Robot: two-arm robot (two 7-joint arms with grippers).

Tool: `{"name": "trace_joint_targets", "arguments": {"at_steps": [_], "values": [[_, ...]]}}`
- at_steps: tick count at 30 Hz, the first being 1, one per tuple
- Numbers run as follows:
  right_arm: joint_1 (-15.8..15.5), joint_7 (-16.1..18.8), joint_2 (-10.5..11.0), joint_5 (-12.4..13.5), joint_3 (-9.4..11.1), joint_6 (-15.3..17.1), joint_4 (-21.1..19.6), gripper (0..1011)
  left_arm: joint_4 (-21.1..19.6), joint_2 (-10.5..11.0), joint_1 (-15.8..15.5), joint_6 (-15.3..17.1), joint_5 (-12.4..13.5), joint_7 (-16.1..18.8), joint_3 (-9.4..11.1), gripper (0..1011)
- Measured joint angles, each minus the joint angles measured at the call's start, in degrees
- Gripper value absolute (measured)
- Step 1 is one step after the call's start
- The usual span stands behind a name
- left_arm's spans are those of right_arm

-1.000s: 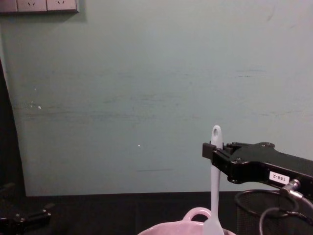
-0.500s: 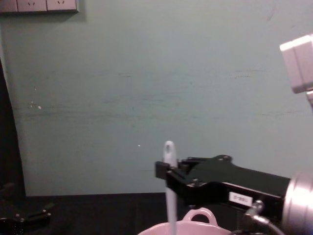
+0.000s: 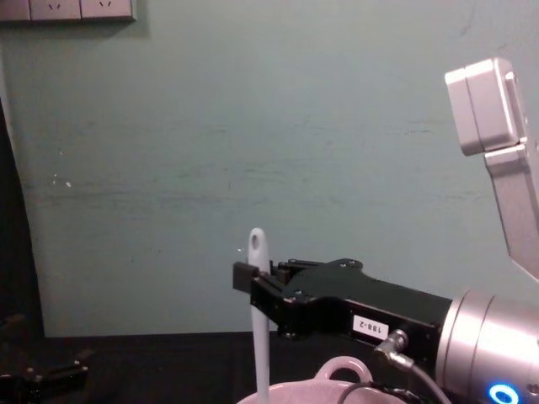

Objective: Use the one hand to pick up the spoon and stir the clear water in the bowl.

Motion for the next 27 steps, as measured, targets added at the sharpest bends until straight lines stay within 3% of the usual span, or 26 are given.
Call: {"name": "trace_joint_targets", "arguments": {"at_steps": [6, 11, 21, 27], "values": [[1.10, -0.62, -1.25, 1.86, 1.66, -1.29, 3.79, 124, 0.00, 0.00, 0.00, 0.00, 0.00, 0.00, 0.00, 1005], [1.24, -2.17, -0.85, 2.02, 3.43, -1.67, 4.76, 125, 0.00, 0.00, 0.00, 0.00, 0.00, 0.00, 0.00, 1005], [-0.57, -4.00, 1.42, 1.67, 6.36, -1.51, 2.49, 124, 0.00, 0.00, 0.00, 0.00, 0.00, 0.00, 0.00, 1005], [-1.87, -4.03, 2.53, 0.96, 6.78, -0.79, 0.36, 125, 0.00, 0.00, 0.00, 0.00, 0.00, 0.00, 0.00, 1005]]}}
